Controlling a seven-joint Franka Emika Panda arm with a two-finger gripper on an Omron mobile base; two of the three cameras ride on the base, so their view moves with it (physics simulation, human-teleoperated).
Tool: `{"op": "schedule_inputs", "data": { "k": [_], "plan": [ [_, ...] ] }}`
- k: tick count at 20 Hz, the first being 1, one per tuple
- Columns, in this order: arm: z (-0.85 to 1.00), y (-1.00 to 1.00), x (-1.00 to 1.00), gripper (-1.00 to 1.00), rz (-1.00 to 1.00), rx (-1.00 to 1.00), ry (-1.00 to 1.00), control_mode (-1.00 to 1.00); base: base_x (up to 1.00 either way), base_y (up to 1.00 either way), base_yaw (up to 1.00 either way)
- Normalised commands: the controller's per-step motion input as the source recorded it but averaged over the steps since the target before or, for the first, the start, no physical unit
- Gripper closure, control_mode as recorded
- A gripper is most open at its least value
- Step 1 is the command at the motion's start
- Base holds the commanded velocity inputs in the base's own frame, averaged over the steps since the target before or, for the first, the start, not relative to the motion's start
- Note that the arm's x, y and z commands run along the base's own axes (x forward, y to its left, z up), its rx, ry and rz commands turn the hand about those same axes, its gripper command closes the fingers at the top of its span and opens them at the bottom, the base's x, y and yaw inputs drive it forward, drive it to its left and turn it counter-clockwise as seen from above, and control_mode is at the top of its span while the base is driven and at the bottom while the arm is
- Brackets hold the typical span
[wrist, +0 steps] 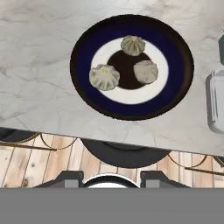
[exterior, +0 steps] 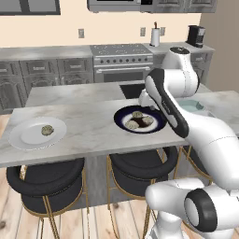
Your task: Place two dumplings into each of the tupperware containers and then place the containers in the fridge.
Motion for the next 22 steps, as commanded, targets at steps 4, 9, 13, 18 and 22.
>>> {"op": "schedule_inputs", "data": {
  "k": [4, 9, 13, 18, 22],
  "plan": [
    [-0.18, 0.00, 0.00, -1.00, 0.00, 0.11, 0.00, -1.00, 0.00, 0.00, 0.00],
    [-0.37, 0.01, 0.08, -1.00, 0.00, 0.26, 0.00, -1.00, 0.00, 0.00, 0.00],
    [-0.46, 0.06, 0.38, -1.00, -0.01, 0.16, 0.01, -1.00, 0.00, 0.00, 0.00],
    [-0.43, 0.17, 0.57, -1.00, -0.07, 0.03, 0.02, -1.00, 0.00, 0.00, 0.00],
    [-0.42, 0.04, 0.67, -1.00, -0.07, 0.02, 0.08, -1.00, 0.00, 0.00, 0.00]
  ]
}}
